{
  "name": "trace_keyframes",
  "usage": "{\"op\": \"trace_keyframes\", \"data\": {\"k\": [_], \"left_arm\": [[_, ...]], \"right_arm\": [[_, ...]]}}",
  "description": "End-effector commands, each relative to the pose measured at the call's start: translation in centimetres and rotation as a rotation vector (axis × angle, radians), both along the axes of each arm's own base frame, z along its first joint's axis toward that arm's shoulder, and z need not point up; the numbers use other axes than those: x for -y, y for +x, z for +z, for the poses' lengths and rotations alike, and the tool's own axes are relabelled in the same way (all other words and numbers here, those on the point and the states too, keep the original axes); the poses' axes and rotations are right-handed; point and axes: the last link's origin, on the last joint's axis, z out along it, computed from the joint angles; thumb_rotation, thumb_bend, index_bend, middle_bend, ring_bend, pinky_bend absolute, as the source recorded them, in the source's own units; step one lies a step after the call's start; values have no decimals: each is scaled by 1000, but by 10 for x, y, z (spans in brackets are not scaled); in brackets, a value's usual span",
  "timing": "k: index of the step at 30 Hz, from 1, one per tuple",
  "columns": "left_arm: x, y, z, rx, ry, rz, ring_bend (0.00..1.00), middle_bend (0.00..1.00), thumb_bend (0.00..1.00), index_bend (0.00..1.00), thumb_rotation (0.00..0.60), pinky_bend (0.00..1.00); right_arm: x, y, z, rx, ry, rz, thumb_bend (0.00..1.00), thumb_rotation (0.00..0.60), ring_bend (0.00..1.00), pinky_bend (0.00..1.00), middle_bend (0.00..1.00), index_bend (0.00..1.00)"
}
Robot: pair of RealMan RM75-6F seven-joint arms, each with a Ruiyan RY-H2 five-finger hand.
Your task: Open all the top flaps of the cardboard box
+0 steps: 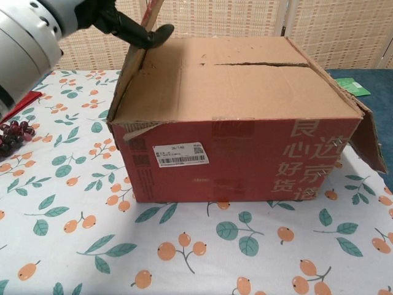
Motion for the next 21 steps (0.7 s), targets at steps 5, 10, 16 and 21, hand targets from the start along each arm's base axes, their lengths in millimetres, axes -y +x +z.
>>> {"op": "trace_keyframes", "data": {"k": [5, 10, 16, 21], "left_arm": [[-2, -15, 21, -1, 88, 34, 0, 0, 419, 0, 600, 0], [-9, -46, 40, -9, 213, 182, 0, 0, 420, 0, 600, 0], [-8, -77, 61, 21, 259, 264, 0, 0, 420, 0, 600, 0], [0, -101, 75, 46, 255, 291, 0, 0, 420, 0, 600, 0]], "right_arm": [[1, 0, -1, -6, 1, -2, 429, 600, 0, 0, 0, 0], [3, 1, -5, -20, 6, -11, 429, 600, 0, 0, 0, 0], [7, 4, -12, -42, 19, -21, 428, 600, 0, 0, 0, 0], [12, 6, -18, -66, 35, -30, 428, 600, 0, 0, 0, 0]]}}
